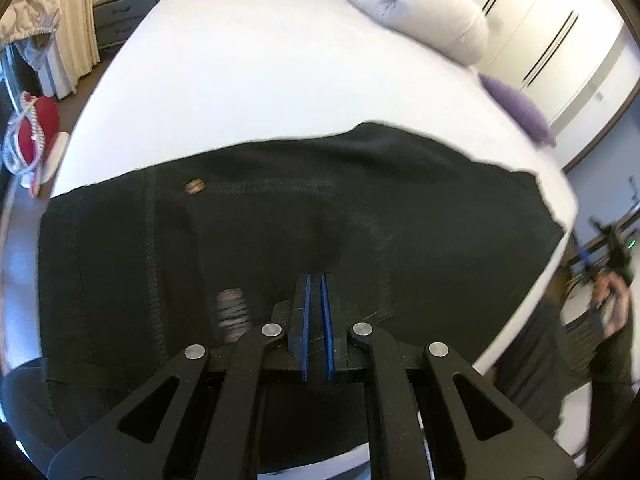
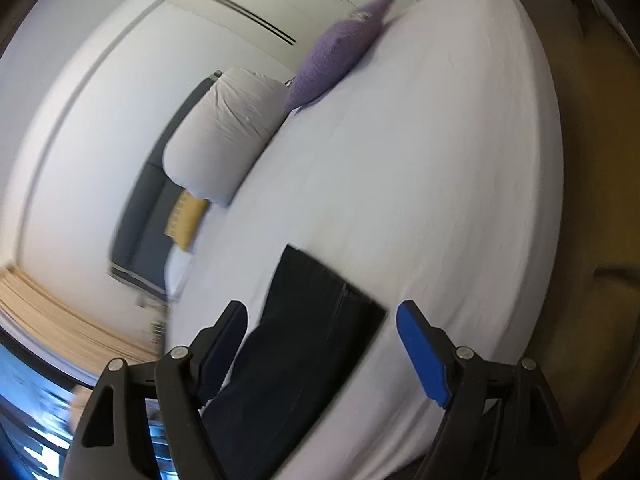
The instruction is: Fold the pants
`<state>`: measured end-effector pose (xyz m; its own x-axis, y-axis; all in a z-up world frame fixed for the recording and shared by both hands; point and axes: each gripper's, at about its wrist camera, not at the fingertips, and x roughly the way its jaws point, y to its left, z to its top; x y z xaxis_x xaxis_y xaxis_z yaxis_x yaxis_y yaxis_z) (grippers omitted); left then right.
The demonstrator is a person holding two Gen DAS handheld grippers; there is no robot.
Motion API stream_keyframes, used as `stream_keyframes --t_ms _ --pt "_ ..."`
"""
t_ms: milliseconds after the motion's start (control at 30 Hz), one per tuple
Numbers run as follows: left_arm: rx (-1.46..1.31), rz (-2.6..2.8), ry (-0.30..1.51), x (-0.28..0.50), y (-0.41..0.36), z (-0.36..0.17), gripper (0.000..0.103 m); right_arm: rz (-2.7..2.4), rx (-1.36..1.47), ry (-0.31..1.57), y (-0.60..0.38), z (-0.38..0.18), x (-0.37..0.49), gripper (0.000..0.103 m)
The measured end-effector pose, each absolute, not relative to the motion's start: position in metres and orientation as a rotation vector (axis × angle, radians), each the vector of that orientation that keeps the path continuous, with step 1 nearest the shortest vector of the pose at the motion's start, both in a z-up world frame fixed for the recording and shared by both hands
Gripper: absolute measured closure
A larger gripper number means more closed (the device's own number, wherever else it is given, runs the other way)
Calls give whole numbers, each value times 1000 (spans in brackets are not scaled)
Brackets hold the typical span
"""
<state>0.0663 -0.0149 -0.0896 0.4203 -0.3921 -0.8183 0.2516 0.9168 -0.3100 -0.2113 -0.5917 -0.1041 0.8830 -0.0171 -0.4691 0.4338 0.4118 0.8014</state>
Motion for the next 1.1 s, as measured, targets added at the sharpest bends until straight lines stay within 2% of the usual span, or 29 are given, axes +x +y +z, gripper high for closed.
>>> stream_keyframes --t_ms 333,533,667,700,767,833,900,1100 --pt "-87 -615 1104 91 -118 -102 96 -201 1390 453 -592 -160 -165 37" --pt "-103 -611 1188 104 -127 -129 96 -196 1447 430 -593 -167 -153 37" --pt "-223 -627 1223 111 -116 -154 96 -160 1442 417 -594 -166 -140 38" --pt "-234 -631 1225 110 -113 -157 96 -151 1439 410 -594 -166 -137 40" --pt "-215 -632 1221 109 -112 -160 96 -142 1439 414 -596 -169 -127 54" --pt "-197 -625 1219 107 -112 -158 96 -140 1429 430 -597 -170 -116 74" --pt "-198 -621 1219 106 -113 -159 96 -144 1417 457 -594 -169 -108 86" --pt "-211 -626 1214 104 -115 -158 96 -192 1349 476 -584 -159 -102 91"
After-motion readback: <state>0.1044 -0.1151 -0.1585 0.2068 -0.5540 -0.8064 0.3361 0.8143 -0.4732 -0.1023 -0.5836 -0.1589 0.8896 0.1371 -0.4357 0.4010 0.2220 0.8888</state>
